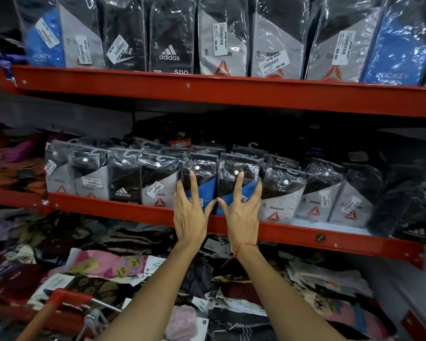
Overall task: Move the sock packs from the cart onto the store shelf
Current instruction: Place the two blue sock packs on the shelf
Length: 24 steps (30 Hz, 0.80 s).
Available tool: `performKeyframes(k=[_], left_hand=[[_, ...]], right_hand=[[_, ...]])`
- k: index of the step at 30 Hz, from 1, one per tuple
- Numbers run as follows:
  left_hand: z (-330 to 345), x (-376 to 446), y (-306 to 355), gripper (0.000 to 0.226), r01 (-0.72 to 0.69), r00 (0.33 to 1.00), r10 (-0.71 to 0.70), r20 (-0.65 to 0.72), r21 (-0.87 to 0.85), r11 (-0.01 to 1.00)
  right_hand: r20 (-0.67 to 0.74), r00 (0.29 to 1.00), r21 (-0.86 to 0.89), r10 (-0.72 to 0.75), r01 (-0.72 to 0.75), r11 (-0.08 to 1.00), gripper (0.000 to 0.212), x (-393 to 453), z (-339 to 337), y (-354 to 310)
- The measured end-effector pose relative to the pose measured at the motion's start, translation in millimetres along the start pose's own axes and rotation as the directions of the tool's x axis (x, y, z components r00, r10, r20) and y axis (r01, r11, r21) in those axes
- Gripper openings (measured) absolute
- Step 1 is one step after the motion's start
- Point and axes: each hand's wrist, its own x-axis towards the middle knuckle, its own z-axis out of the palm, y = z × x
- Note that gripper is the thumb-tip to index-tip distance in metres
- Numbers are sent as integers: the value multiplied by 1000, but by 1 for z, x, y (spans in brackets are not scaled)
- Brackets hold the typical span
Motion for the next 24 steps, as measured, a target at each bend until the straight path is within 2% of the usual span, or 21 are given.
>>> performKeyframes(k=[8, 11, 17, 24], left_hand=[[-16, -21, -10, 76, -109, 981, 88, 175, 116, 987], [-31, -45, -10, 72, -154, 970, 132, 205, 95, 983], [-45, -109, 1, 66, -238, 954, 223, 202, 53, 970], [-22, -216, 3, 61, -248, 887, 218, 406, 21, 969]], right_hand=[[110, 993, -12, -42, 43, 999, 64, -31, -7, 4], [124, 991, -17, -55, 58, 998, 61, -53, -25, 1], [126, 992, 26, 14, -18, 999, 53, -118, -66, 13], [266, 953, 32, 144, -158, 987, 42, -212, -88, 71]])
